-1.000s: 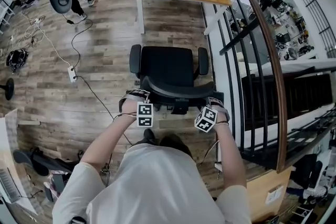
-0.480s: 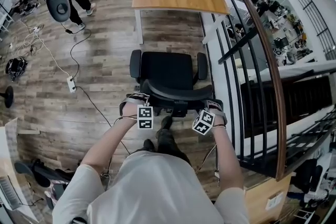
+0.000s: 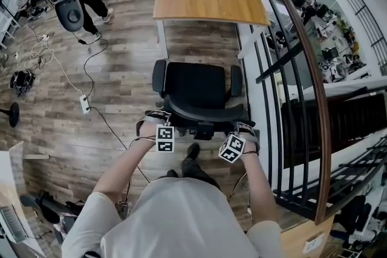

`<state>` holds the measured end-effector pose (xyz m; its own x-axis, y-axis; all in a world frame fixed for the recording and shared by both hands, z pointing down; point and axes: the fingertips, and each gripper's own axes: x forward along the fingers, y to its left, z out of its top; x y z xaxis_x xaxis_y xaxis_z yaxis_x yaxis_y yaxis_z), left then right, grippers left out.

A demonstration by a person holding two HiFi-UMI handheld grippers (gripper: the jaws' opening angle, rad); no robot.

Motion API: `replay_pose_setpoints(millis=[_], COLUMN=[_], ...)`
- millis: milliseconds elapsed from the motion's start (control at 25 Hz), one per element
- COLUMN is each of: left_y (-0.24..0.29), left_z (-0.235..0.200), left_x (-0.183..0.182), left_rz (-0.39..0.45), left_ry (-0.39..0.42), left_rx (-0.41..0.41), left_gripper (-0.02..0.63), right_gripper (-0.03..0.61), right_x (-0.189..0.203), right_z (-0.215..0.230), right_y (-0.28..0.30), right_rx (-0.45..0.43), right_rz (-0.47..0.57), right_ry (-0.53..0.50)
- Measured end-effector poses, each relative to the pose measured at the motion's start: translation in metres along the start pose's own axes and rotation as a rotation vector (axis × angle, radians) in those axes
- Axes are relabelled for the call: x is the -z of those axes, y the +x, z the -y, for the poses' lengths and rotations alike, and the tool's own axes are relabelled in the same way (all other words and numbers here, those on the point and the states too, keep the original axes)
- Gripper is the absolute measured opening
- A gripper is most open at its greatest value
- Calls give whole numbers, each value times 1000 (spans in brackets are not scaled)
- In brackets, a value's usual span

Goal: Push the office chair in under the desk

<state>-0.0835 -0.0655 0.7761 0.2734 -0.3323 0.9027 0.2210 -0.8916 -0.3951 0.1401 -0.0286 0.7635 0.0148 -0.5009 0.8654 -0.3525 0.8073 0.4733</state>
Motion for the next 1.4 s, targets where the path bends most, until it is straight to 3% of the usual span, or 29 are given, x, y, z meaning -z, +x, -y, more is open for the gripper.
replay_pose_setpoints(millis=[480,920,1400], left_y=[37,63,86], left_z=[-79,-150,-226], left_x=[7,-5,-5], left_rz=[-41,-12,57], left_ry=[-8,-50,-32], left_rx=[-7,-35,-17], left_gripper=[97,95,92], right_gripper=[192,192,192], right_x=[-6,1,-3], right_z=[73,152,227], right_y=[45,77,109], right_rx=[7,26,60], right_rz=[4,-28,-44], right_ry=[-9,-38,-48])
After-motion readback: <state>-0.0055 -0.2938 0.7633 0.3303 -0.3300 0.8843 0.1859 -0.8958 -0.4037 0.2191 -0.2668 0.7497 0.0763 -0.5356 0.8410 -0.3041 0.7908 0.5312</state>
